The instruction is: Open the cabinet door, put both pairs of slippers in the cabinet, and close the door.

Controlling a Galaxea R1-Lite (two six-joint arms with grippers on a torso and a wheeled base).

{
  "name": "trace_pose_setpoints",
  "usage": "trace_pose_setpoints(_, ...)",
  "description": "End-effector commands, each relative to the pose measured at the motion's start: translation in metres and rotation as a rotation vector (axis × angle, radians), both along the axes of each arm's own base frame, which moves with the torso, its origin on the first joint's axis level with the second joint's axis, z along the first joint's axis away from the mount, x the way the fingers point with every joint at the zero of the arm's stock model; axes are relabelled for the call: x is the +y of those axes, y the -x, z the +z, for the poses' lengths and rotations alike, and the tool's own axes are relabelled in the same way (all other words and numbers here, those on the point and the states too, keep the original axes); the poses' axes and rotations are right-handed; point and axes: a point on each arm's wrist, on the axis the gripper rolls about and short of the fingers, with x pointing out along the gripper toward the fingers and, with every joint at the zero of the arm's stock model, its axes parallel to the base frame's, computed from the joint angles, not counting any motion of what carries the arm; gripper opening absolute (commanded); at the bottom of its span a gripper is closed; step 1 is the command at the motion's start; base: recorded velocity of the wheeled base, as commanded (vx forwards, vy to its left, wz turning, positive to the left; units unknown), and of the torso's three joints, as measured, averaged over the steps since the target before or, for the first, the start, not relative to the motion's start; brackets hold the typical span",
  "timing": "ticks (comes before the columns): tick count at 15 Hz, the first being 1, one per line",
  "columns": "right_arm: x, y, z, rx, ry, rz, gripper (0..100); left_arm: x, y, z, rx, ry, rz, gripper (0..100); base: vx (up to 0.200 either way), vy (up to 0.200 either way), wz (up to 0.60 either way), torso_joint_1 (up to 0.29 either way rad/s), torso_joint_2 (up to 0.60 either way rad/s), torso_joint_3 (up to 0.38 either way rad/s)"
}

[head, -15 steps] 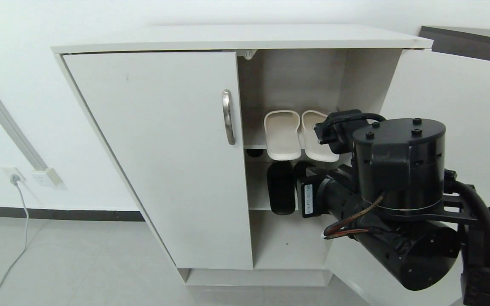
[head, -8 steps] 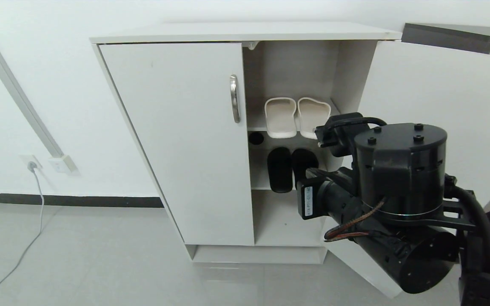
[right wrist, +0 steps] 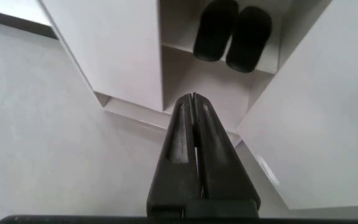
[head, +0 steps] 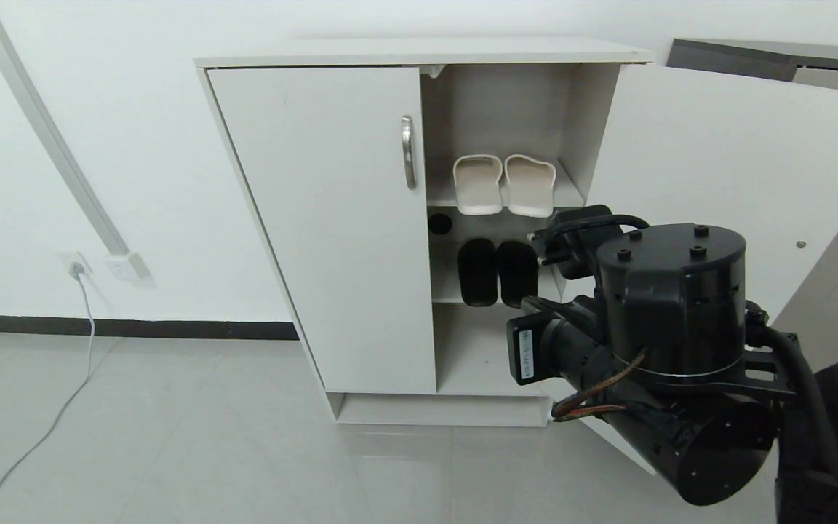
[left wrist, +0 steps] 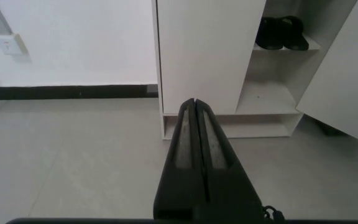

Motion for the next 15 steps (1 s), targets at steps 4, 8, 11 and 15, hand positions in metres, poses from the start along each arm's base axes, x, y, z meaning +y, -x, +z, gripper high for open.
trace_pose_setpoints(4,0.0025,-0.0012,-0.0045,0.008,0.012,0.001,0,0.0,-0.0001,0.0,0.001,0.0,0.001,0,0.0,0.0,0.0,0.0,0.0,0.0)
trace_pose_setpoints(8,0.0031,-0.001,-0.0049,0.008,0.013,0.002,0,0.0,-0.0001,0.0,0.001,0.0,0.001,0,0.0,0.0,0.0,0.0,0.0,0.0)
trace_pose_setpoints(11,0.0032,-0.001,-0.0045,0.008,0.012,0.002,0,0.0,-0.0001,0.0,0.001,0.0,0.001,0,0.0,0.0,0.0,0.0,0.0,0.0)
trace_pose_setpoints(15,0.0029,-0.0014,-0.0045,0.007,0.013,0.0,0,0.0,-0.0001,0.0,0.001,0.0,0.001,0,0.0,0.0,0.0,0.0,0.0,0.0)
